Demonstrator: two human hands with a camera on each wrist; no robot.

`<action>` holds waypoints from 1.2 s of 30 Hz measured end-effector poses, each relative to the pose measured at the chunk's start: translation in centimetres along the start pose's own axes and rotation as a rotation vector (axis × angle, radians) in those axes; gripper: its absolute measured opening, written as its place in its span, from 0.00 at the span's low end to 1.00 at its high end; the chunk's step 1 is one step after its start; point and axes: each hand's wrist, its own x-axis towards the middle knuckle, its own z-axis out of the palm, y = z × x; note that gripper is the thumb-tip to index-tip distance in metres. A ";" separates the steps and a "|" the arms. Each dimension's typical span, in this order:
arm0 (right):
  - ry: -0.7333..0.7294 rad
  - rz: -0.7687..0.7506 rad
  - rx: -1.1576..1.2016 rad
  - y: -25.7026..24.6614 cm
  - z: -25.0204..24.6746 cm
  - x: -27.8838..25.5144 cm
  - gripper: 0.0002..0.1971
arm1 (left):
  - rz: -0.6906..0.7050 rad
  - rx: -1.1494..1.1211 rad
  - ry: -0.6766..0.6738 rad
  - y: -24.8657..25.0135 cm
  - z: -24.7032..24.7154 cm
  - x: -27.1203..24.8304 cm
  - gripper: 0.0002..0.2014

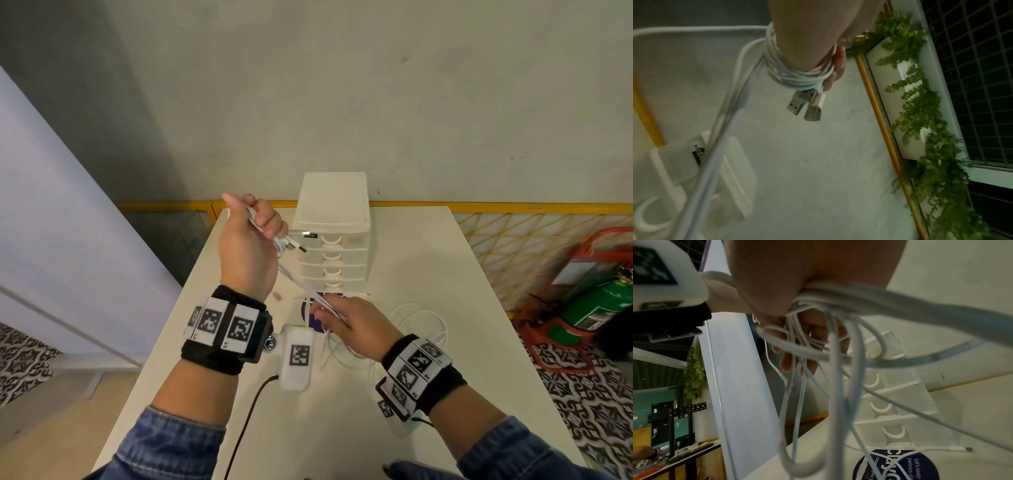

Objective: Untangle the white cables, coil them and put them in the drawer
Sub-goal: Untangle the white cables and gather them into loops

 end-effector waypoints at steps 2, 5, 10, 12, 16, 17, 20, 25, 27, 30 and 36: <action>0.003 0.057 0.023 -0.1 -0.5 0.0 0.12 | -0.086 -0.024 -0.101 0.4 0.4 -0.2 0.20; 0.100 0.259 0.144 -0.5 -1.5 0.7 0.33 | -0.254 -0.031 -0.215 1.0 1.2 -0.5 0.19; 0.346 0.056 0.110 -1.5 -2.6 2.9 0.60 | -0.520 -0.030 -0.351 0.5 1.9 -1.5 0.16; 0.375 -0.038 0.042 -1.9 -2.7 4.0 0.53 | -0.620 -0.022 -0.415 0.1 2.2 -2.0 0.16; 0.341 0.018 0.026 -1.7 -2.1 5.2 0.29 | -0.760 -0.085 -0.546 -0.4 2.5 -2.6 0.16; 0.352 0.004 0.079 -1.6 -1.8 5.0 0.22 | -0.764 -0.121 -0.568 -0.3 2.4 -2.5 0.16; 0.287 0.066 0.199 -1.3 -1.0 3.2 0.12 | -0.674 -0.272 -0.570 0.3 1.8 -1.7 0.14; 0.227 0.117 0.093 -0.6 0.5 1.2 0.07 | -0.281 -0.192 -0.229 -0.3 0.4 -0.4 0.19; 0.185 0.078 0.031 -0.3 0.7 0.8 0.07 | -0.148 -0.167 -0.105 -0.8 0.0 -0.3 0.21; 0.142 -0.039 -0.121 0.2 1.0 0.2 0.07 | -0.010 -0.089 0.059 -1.2 -0.5 0.4 0.20; 0.073 -0.161 -0.331 -0.5 0.0 0.0 0.16 | 0.151 0.847 0.086 -3.4 -2.1 0.4 0.23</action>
